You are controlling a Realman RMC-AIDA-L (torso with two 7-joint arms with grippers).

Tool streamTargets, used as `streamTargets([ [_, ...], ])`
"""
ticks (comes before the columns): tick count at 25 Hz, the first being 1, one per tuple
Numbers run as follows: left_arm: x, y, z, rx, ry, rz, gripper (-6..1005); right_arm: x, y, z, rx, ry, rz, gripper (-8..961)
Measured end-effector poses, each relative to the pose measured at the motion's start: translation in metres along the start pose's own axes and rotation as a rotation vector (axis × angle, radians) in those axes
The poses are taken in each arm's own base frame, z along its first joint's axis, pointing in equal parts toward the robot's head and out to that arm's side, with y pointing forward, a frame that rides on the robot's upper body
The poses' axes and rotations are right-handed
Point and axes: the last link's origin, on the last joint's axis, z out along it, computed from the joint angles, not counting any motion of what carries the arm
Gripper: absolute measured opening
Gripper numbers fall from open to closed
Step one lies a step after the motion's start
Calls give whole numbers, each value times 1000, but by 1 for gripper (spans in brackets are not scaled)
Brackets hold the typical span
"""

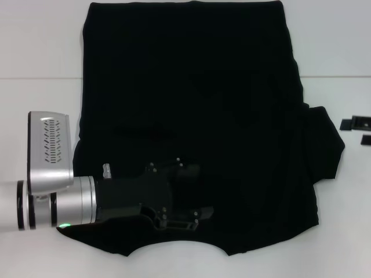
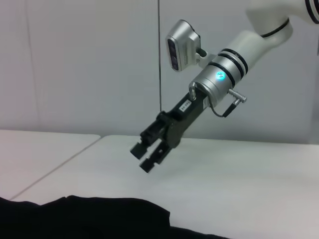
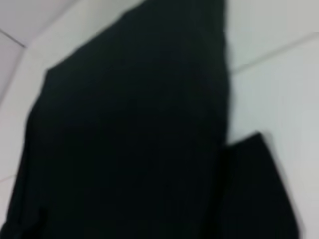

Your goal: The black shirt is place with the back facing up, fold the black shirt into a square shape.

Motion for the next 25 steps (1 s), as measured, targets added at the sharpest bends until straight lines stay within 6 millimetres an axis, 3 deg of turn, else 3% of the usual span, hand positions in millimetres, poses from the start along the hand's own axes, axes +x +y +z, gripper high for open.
streamTargets([
  [13,-2,-3,-1,27,-7,1,874,25,-3,20,20,83,58,884],
  [25,-2,-5,-4,45,-1,-6,874,33,5,46,39,69,39,729],
])
